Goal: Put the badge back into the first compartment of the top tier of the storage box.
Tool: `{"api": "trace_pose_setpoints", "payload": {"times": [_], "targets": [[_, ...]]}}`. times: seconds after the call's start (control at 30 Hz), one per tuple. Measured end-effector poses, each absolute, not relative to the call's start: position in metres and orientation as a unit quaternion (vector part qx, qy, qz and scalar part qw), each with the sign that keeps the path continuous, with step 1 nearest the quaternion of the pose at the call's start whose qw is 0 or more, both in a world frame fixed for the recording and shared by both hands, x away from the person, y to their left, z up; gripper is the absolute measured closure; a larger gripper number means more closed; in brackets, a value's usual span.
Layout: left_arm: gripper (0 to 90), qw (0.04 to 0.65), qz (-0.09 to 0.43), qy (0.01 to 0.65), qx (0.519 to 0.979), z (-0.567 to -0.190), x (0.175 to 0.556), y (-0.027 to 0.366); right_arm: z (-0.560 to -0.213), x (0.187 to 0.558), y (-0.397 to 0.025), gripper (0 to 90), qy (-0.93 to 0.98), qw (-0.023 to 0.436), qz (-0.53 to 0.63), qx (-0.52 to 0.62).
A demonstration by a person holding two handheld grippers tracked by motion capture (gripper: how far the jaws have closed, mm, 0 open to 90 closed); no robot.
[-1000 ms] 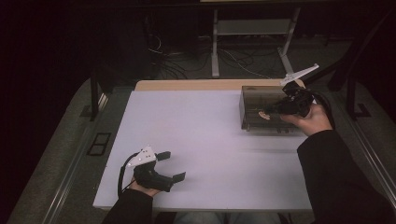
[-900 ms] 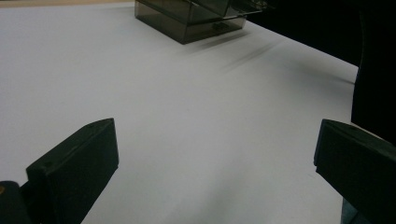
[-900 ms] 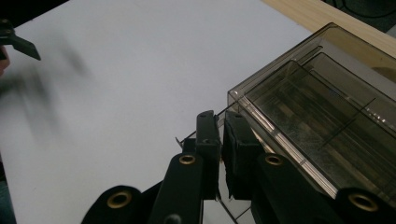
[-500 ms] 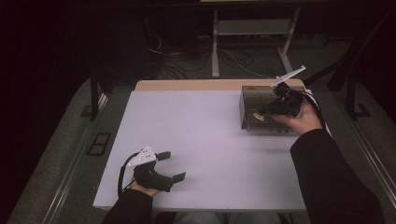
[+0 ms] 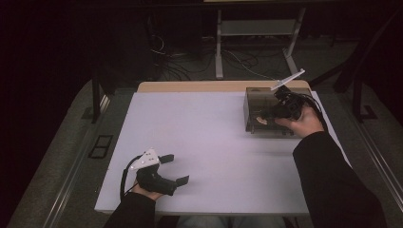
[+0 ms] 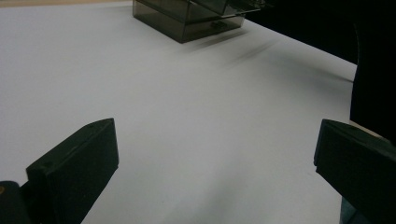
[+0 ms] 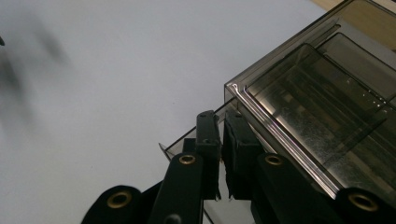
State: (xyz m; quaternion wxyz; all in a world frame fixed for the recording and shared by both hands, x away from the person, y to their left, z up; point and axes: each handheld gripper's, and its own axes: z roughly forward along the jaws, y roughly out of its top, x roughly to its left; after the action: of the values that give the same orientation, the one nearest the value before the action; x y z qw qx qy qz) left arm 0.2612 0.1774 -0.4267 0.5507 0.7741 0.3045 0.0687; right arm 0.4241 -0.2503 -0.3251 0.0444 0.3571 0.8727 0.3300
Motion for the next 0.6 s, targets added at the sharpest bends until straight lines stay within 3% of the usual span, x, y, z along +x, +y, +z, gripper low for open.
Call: {"api": "trace_pose_setpoints", "payload": {"times": [0.6], "targets": [[0.0,0.550,0.069,0.303,0.775,-0.427,0.261,0.178,-0.346,0.435,-0.254,83.9,0.872,0.035,0.312,0.376]]}}
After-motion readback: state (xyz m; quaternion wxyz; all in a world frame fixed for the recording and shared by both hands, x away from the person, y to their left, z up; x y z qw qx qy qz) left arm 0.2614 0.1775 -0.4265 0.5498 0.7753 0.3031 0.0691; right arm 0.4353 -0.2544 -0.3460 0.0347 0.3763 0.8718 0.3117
